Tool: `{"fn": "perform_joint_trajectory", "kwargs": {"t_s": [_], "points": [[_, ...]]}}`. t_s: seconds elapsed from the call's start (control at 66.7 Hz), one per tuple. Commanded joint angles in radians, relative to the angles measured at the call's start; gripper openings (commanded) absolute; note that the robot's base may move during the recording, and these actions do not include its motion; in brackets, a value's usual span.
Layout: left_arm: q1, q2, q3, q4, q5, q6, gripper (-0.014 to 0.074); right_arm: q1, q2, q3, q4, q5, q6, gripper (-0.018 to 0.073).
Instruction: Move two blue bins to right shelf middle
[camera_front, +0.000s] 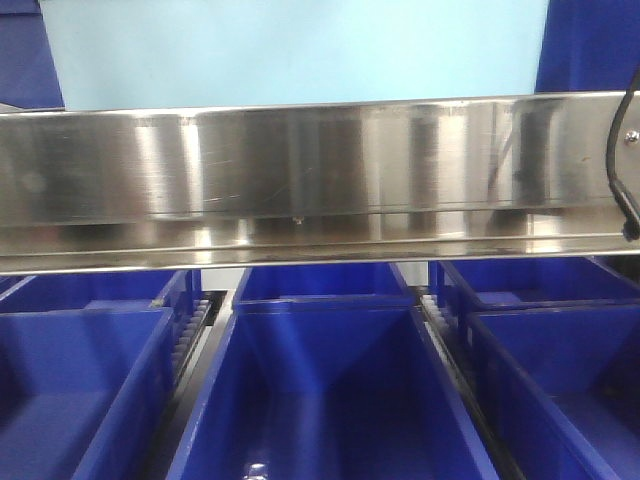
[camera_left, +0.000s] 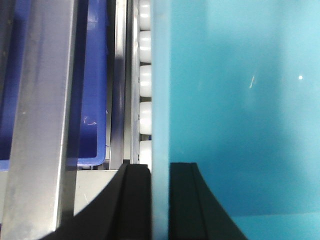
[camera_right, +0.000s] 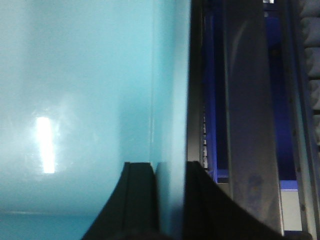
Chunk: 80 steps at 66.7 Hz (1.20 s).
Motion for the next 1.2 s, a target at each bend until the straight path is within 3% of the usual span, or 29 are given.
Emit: {"fn": "perform_joint_trajectory", "kwargs": {"t_s": [0.0,0.375,0.749,1.184], "points": [[-0.003,-0.019,-0.042,0.002,-0.027,-0.005,-0.0111,0.007,-0.031,0.000,-0.032,-0.015,0.015,-0.0167],[-0.051,-0.021,-0.135,0.036,-0.027,-0.005,-0.0111,0.011,-0.090,-0.001,-0.063,-0.015,0.038,-0.0167],[-0.047,-0.032,-0.140,0.046,-0.027,-0.005,-0.0111,0.011,-0.099,-0.109,-0.050,-0.015,0.038,-0.0167],[-0.043,-0.120,-0.140,0.034,-0.027,-0.005,-0.0111,0.020,-0.142,-0.116,0.005,-0.015,0.038,-0.0167]]}}
